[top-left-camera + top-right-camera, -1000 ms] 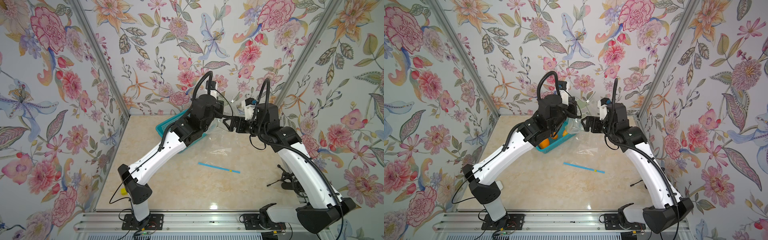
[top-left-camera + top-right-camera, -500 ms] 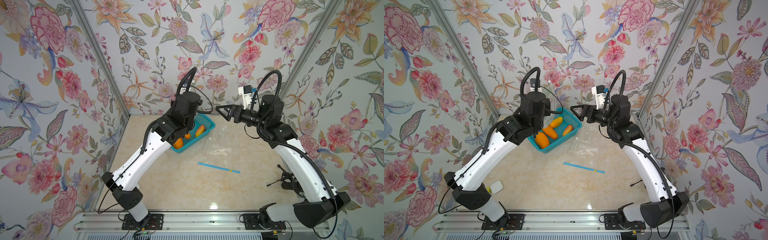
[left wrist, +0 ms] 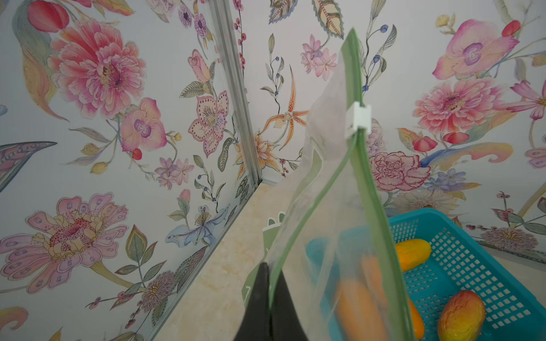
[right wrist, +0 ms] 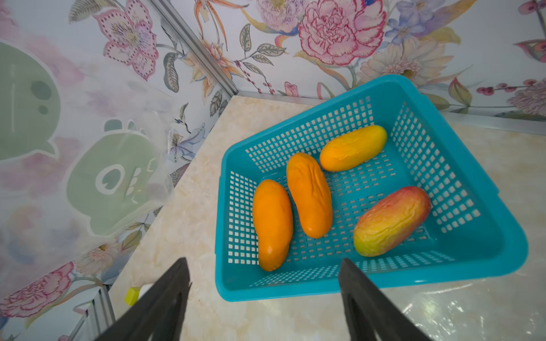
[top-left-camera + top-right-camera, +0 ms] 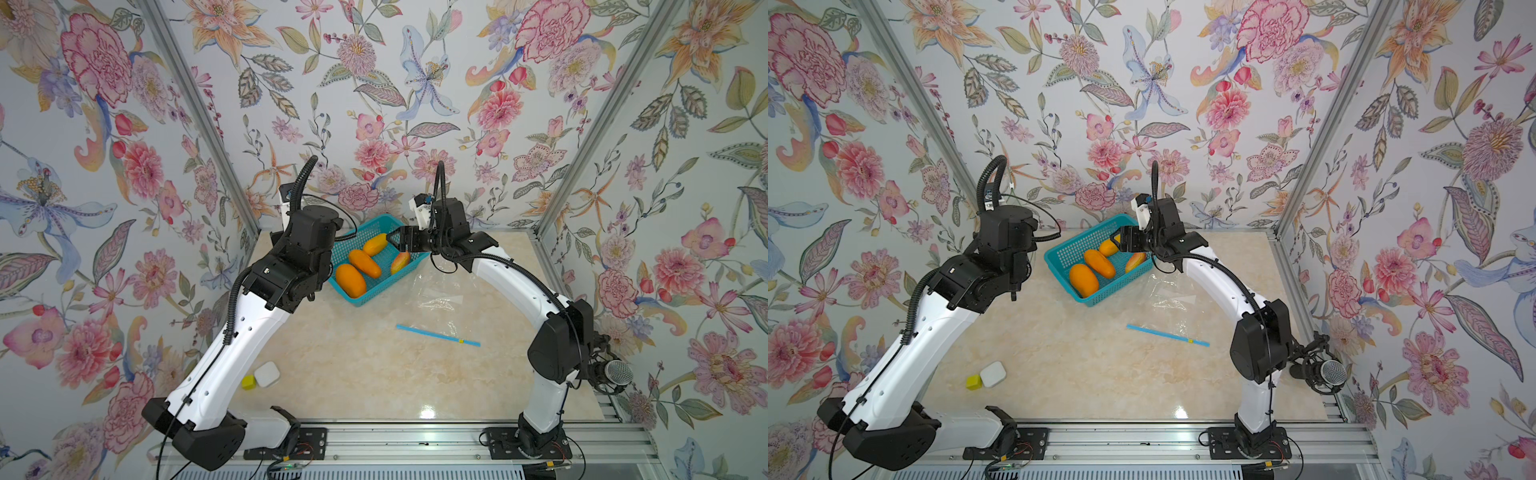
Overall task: Place the mango in a zip-top bag and seal the zipper
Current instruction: Move the basket to the center of the board.
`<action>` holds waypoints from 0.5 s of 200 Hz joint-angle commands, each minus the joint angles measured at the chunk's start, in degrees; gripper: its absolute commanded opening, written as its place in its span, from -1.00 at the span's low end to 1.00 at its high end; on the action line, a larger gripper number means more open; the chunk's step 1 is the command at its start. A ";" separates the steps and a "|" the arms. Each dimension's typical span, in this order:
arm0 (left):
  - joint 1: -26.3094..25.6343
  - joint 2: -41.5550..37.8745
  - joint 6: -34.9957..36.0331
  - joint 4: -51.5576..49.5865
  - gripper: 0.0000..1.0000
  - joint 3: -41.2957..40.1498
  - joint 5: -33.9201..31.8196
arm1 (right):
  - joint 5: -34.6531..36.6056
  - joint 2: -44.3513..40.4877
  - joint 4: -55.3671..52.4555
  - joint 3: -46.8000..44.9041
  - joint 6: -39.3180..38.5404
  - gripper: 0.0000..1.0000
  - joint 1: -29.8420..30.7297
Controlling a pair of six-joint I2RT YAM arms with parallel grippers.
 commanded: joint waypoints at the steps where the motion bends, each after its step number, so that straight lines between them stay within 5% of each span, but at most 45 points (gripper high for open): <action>1: 2.44 -0.14 -5.55 -2.70 -1.00 -3.68 2.35 | 9.14 6.45 -7.84 7.81 -6.02 0.51 1.93; 100: 13.02 0.72 -4.56 11.53 -1.00 -21.05 30.30 | 7.12 34.53 -18.69 37.97 -10.85 0.44 3.78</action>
